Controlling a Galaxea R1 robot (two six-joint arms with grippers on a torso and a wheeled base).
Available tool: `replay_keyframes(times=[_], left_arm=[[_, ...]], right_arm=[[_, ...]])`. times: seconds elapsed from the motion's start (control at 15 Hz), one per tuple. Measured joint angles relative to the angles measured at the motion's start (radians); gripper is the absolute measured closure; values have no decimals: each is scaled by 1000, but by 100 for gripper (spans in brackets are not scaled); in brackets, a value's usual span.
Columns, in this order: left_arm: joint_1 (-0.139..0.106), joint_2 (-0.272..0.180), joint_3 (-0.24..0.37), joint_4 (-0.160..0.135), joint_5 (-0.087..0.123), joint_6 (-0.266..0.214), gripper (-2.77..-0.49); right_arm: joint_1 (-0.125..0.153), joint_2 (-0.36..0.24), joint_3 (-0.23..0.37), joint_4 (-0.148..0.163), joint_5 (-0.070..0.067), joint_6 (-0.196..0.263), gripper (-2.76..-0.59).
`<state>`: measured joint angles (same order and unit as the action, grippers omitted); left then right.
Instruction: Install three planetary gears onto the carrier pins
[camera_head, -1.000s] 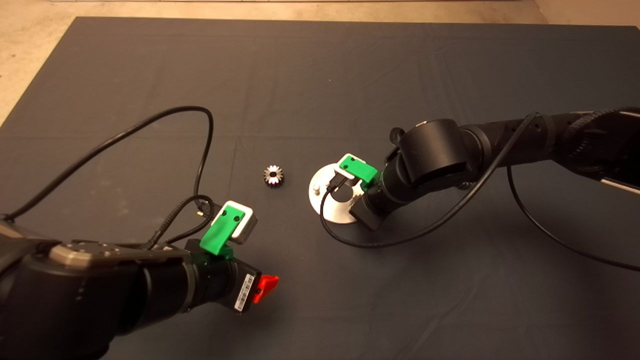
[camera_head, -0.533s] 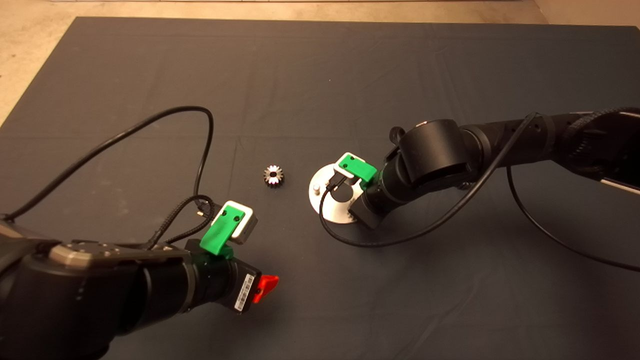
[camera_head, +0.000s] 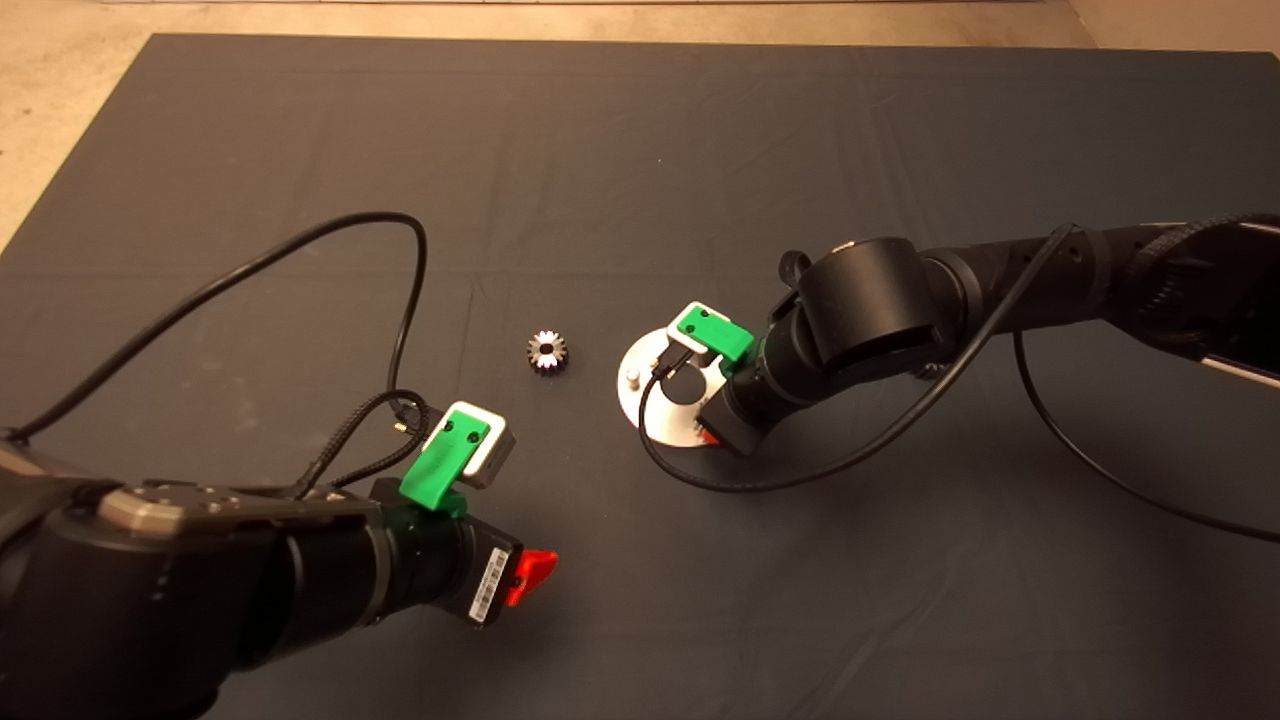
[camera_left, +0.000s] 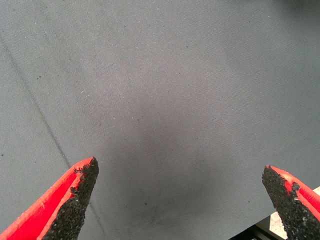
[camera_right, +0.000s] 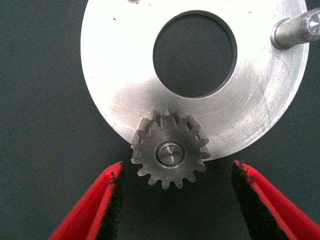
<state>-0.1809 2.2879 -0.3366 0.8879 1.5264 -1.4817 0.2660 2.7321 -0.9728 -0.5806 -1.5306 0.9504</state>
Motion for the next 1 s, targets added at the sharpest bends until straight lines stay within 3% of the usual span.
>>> replay_keyframes(times=[0.33, 0.67, 1.0], left_arm=[[0, -1, 0, 0, 0, 0, -236], [0, -10, 0, 0, 0, 0, -236], [0, -11, 0, 0, 0, 0, -236]], right_arm=[[0, 0, 0, -1, 0, 2, -174], [0, 0, 0, -3, 0, 8, -176], [0, -1, 41, -4, 0, 57, -205]])
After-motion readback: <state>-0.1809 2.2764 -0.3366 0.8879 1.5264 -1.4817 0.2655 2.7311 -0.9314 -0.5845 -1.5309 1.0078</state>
